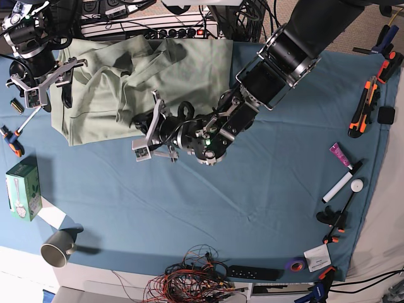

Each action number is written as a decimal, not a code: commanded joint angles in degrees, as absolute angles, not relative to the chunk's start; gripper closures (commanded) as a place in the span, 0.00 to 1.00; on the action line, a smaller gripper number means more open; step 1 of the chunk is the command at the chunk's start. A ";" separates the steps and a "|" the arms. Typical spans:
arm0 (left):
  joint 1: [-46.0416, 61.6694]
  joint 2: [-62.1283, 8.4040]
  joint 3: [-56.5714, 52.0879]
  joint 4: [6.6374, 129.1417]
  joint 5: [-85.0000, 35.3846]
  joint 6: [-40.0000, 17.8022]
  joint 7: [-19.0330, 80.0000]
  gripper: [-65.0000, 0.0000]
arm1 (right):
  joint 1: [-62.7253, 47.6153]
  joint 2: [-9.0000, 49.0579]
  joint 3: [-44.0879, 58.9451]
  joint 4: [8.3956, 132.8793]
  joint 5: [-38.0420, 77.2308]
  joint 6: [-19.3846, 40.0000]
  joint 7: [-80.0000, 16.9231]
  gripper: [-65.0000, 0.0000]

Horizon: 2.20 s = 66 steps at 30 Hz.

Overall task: Fold the T-shirt properly
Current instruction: 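Press and smooth the folded shirt with the left gripper, then push the folded bundle toward the right gripper with the left gripper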

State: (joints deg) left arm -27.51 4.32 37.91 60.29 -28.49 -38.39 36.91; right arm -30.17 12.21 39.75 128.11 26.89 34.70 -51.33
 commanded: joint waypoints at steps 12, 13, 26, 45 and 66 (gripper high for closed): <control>-29.39 5.72 37.74 61.17 -23.90 -31.38 33.12 1.00 | -30.30 12.84 40.18 128.88 27.38 34.44 -49.50 0.54; -29.39 5.72 37.74 61.17 -23.94 -31.24 33.15 1.00 | -30.30 12.84 40.18 128.88 27.38 34.44 -49.50 0.54; -28.62 5.69 37.60 61.58 -29.93 -35.75 39.42 0.52 | -30.30 12.84 40.18 128.88 27.35 34.44 -49.50 0.54; -16.91 -1.23 6.24 82.17 -60.75 -39.09 65.39 1.00 | -30.35 12.86 40.18 128.88 27.38 36.14 -52.64 1.00; 8.60 -2.07 8.34 97.89 -36.27 -31.62 51.90 1.00 | -29.45 13.21 40.18 115.72 25.43 36.58 -52.47 1.00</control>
State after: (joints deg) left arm 9.02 -2.55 8.19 96.82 -35.18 -31.38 52.97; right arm -29.34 12.36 39.75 114.78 24.97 36.64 -53.56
